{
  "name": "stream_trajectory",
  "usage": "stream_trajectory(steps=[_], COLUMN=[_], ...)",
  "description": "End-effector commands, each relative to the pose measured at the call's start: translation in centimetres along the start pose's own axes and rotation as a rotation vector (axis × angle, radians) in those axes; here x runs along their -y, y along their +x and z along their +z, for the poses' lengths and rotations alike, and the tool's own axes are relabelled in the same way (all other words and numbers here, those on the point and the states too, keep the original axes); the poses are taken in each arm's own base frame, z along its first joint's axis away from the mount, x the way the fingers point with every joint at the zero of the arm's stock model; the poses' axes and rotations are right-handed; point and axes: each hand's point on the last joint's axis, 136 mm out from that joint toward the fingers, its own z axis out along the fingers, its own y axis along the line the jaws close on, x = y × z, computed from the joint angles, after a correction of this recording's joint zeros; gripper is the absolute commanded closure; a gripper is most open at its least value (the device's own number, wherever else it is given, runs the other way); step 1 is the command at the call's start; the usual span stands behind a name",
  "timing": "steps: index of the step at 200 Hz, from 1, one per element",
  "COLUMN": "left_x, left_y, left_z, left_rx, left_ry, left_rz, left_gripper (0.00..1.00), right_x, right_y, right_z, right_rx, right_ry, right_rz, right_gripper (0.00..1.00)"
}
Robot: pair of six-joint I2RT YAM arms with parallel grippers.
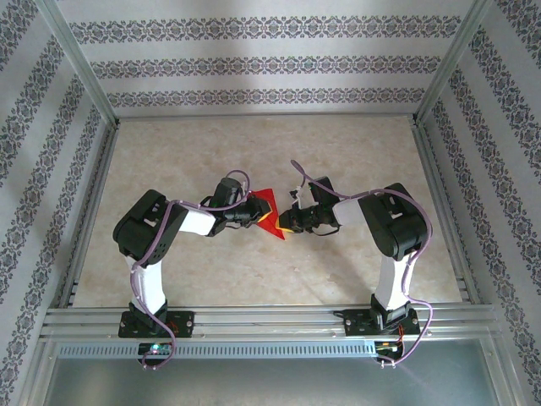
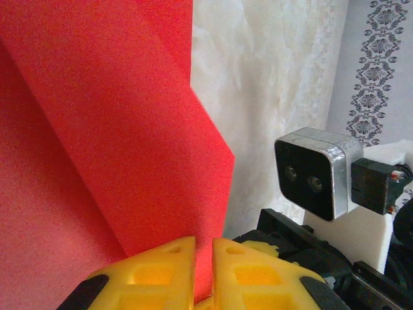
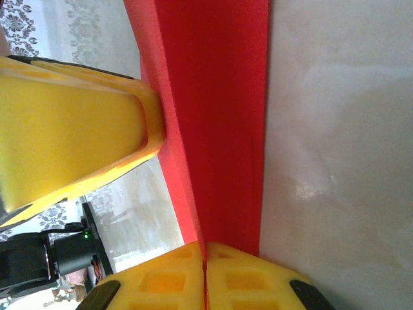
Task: Fold a paper plane with a square sheet of paper (pick it up from the middle)
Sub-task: Fourth fold the wing at the center of the table.
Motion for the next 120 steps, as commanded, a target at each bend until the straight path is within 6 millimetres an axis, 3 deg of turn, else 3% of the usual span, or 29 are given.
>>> stream_trajectory(steps=[1,120], left_x=[-0.37,-0.24], left_y=[-0.63,-0.79], left_z=[0.06,0.65], left_rx=[0.017,0.003], left_ry=[0.015,0.024], left_rz=[0.006,0.013], left_gripper=[0.86,0.86], right_x=[3.73,4.27], right_y=[1.12,1.34], right_z=[1.18,1.24], right_rx=[-0.017,-0.03], right_ry=[0.115,0.14], right_rz=[0.065,0.083], right_gripper=[0.89,0.81])
